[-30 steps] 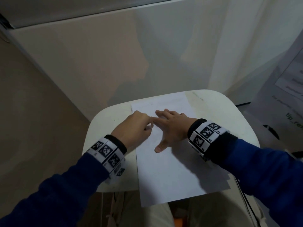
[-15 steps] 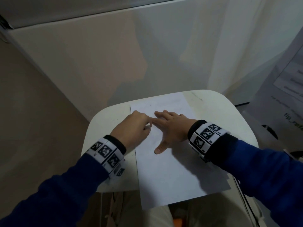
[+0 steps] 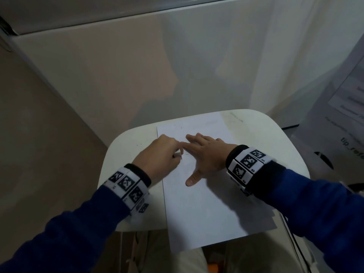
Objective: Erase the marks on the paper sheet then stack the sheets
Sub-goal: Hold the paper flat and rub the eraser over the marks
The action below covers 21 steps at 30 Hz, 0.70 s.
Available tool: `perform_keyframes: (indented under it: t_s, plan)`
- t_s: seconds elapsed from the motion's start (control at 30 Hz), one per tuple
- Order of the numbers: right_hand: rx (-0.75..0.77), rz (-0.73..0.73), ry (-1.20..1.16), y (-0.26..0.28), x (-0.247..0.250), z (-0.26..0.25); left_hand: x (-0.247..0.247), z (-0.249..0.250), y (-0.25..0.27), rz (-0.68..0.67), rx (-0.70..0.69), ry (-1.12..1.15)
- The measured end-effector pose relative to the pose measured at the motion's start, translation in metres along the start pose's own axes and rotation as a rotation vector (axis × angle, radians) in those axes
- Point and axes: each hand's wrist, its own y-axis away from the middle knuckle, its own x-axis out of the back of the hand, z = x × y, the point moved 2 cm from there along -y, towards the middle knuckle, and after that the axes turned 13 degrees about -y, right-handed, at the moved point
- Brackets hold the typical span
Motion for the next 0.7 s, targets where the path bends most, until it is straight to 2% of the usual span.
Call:
perform_keyframes:
  t_s: [0.2,0.47,0.7]
  plan:
    - [-0.003,-0.015,0.003,0.004,0.002,0.000,-0.008,0.012,0.030,-0.154,-0.162,0.008]
    - [0.011,0.014,0.006,0.000,0.000,-0.001,0.001,-0.001,-0.010,0.005,-0.017,-0.001]
    - [0.013,0.002,-0.008,0.007,0.002,-0.002,-0.011,0.017,0.019,-0.142,-0.143,0.013]
